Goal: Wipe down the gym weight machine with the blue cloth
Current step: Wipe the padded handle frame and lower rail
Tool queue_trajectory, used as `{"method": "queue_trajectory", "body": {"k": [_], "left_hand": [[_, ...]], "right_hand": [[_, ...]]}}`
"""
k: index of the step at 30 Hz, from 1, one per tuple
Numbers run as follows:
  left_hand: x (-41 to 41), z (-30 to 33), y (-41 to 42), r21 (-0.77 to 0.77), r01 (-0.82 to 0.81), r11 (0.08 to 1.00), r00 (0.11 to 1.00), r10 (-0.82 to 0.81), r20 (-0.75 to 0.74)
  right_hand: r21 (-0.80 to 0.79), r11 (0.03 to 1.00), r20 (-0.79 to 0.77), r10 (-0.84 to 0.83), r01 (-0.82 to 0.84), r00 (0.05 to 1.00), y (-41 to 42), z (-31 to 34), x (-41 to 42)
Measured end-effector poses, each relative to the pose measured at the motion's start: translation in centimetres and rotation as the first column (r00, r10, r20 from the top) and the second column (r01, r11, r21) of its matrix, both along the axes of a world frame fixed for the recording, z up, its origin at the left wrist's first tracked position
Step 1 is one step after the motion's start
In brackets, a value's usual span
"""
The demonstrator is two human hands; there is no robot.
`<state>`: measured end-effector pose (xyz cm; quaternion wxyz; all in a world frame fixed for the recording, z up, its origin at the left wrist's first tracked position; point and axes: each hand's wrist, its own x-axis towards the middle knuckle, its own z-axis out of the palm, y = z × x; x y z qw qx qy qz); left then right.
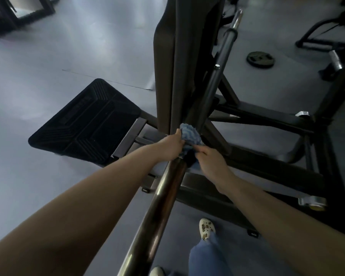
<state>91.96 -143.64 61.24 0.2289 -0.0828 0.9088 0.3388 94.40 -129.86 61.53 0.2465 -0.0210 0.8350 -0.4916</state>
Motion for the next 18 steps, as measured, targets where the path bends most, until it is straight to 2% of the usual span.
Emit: {"method": "queue_trajectory", "body": {"k": [2,4,6,8,11,12,13,15,16,18], "left_hand": [[1.7,0.2,-0.4,-0.069,0.018,0.997,0.994,-0.026,-0.109],[3.3,0.4,-0.5,-0.079,0.029,0.996,0.987,-0.041,-0.154],[5.0,0.8,-0.1,-0.075,0.050,0.996,0.986,-0.061,-0.154],[6.8,1.4,0.9,-0.059,0.088,0.994,0.989,-0.095,-0.115],[8.5,1.9,1.9,-0.219,0.227,0.949,0.966,-0.248,-0.072],[8.6,2.0,1.7,-0.253,0.219,0.943,0.958,-0.257,-0.131],[8.6,2.2,1.3,-0.239,0.165,0.957,0.954,-0.216,-0.206],[8.2,2.2,0.4,-0.110,-0.020,0.994,0.948,-0.016,-0.319],[7.9,1.9,0.1,-0.043,-0.103,0.994,0.942,0.084,-0.325],[6.8,1.0,0.0,0.048,-0.141,0.989,0.958,0.148,-0.245]], "right_hand": [[-0.051,0.999,0.016,-0.015,0.016,1.000,-0.1,0.3,1.3],[-0.098,0.993,0.040,-0.059,0.063,0.997,-0.4,0.3,2.3],[-0.152,0.983,0.076,-0.097,0.108,0.992,-0.5,0.4,2.9],[-0.139,0.979,0.122,-0.133,0.149,0.984,-0.6,0.7,3.5],[-0.120,0.959,0.125,-0.242,0.257,0.962,-0.9,0.1,3.5],[-0.130,0.948,0.111,-0.276,0.290,0.955,-1.0,0.1,3.3],[-0.125,0.943,0.092,-0.298,0.307,0.950,-0.9,0.0,2.9],[-0.082,0.941,0.061,-0.323,0.327,0.944,-0.2,-0.4,1.9],[-0.064,0.939,0.059,-0.334,0.337,0.941,0.2,-0.7,1.3],[-0.029,0.940,0.030,-0.338,0.339,0.941,0.6,-1.1,0.3]]}}
